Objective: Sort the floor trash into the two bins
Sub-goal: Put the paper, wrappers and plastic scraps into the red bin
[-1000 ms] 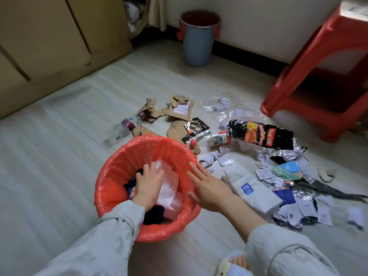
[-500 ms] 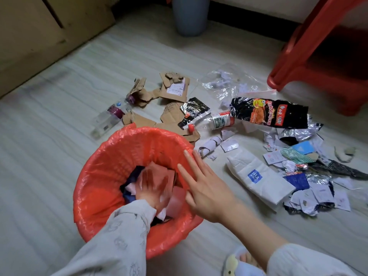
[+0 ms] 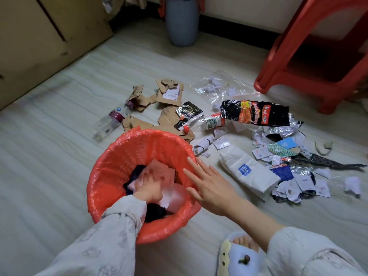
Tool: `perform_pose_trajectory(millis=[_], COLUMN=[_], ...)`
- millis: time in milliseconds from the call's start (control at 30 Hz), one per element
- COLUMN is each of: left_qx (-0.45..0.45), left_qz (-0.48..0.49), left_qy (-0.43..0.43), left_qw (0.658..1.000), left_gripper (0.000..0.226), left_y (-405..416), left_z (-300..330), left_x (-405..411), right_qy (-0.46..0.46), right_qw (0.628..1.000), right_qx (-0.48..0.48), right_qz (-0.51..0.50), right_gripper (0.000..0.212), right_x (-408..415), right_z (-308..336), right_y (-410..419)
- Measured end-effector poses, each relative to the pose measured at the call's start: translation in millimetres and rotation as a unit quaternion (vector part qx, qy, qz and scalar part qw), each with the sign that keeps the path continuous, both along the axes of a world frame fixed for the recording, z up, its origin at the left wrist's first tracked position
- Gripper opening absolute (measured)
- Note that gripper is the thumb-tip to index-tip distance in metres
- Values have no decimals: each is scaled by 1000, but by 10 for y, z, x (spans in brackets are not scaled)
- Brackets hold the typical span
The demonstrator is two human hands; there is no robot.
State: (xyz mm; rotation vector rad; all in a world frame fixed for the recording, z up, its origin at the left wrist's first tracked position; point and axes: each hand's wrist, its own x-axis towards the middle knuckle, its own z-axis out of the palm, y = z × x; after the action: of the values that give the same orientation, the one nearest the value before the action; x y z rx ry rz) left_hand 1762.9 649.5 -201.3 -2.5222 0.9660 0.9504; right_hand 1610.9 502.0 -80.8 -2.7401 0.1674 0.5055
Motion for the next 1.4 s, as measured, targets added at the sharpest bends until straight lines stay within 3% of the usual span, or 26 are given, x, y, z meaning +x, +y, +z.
perform_pose_trajectory(millis=[133, 233, 400, 633, 767, 1033, 1133, 1267, 1400], left_qx=[-62, -160, -355, -442, -413, -239, -161, -124, -98], left_qz=[28, 48, 23, -80, -139, -193, -218, -177, -177], left_qy=[-3, -3, -45, -30, 28, 100, 116, 111, 109], left_qw=[998, 986, 934, 893, 900, 946, 956, 970, 973], left_gripper=[59, 53, 44, 40, 40, 46, 62, 104, 101], left_y=[27, 56, -186, -1063, -1605, -2392, -2525, -2690, -2806], left_z=[472, 833, 1619, 2361, 2123, 663, 127, -314, -702], left_x=[-107, -168, -397, -947, -1258, -1376, -1369, -1559, -1757], right_qy=[7, 2, 20, 11, -4, 76, 101, 114, 143], right_qw=[999, 998, 995, 988, 979, 957, 953, 946, 947], right_qx=[-37, -62, -98, -135, -92, -6, 9, -17, -43], right_qz=[-3, 3, -24, -75, -182, -280, -284, -301, -284], right_gripper=[60, 60, 53, 53, 48, 51, 54, 64, 84], right_x=[-90, -160, -339, -1005, -1393, -1756, -1779, -1847, -1885], right_z=[180, 371, 892, 1487, 1276, -248, -783, -1368, -1776], right_y=[-46, -94, -317, -980, -1548, -2283, -2417, -2524, -2417])
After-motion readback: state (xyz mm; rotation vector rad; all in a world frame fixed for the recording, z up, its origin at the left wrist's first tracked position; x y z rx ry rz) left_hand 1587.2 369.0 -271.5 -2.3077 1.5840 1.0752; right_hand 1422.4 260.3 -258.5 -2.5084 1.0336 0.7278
